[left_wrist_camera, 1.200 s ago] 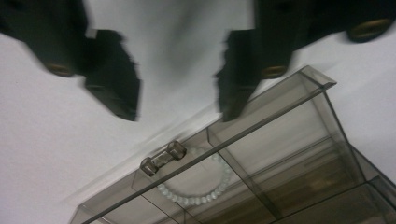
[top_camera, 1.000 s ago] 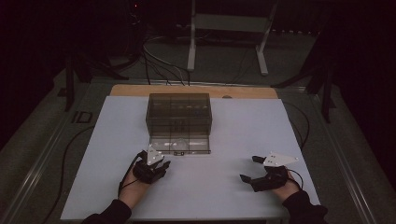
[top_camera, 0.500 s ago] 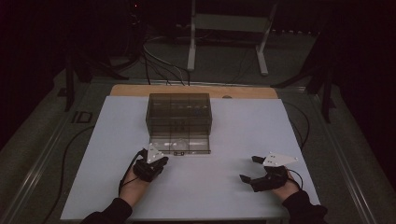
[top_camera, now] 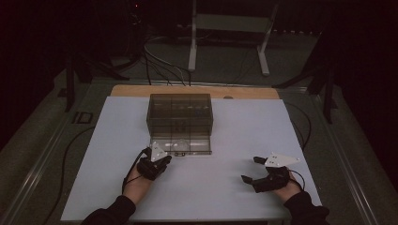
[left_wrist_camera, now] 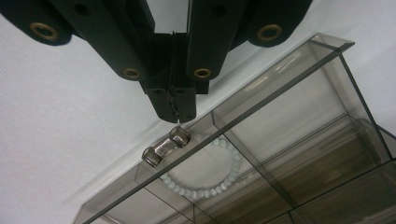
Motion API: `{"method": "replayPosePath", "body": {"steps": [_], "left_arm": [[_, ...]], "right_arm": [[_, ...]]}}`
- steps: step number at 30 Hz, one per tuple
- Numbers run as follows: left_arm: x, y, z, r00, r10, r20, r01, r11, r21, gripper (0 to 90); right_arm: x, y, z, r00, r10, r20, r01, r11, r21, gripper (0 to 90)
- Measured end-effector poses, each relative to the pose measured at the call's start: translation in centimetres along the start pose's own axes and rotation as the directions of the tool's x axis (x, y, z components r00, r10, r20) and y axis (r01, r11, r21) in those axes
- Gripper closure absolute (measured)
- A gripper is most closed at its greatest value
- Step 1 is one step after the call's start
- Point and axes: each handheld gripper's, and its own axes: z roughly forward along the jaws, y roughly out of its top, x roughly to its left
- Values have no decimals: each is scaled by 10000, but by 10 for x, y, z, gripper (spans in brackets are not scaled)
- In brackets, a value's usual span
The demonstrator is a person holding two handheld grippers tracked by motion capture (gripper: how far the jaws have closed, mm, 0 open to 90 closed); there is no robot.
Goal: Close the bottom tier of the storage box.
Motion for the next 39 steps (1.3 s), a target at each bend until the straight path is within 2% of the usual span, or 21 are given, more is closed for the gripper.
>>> {"method": "replayPosePath", "body": {"steps": [8, 16, 19, 30, 39], "left_arm": [[-2, 2, 6, 9998, 65, 166, -67, 9999, 123, 900], [-4, 4, 12, 9992, 309, 249, -317, 9990, 326, 900], [-4, 4, 14, 9992, 270, 279, -279, 9991, 312, 900], [-2, 7, 22, 9989, 425, 204, -434, 9980, 461, 900], [-1, 9, 21, 9991, 414, 65, -416, 9985, 369, 900]], "right_arm": [[0, 0, 0, 10000, 20, -9, -20, 10000, 0, 105], [0, 0, 0, 10000, 28, -22, -28, 10000, -7, 105], [0, 0, 0, 10000, 46, -13, -46, 10000, -13, 106], [-1, 0, -1, 10000, 66, -7, -66, 10000, -35, 106], [-1, 0, -1, 10000, 71, -2, -71, 10000, -29, 106]]}}
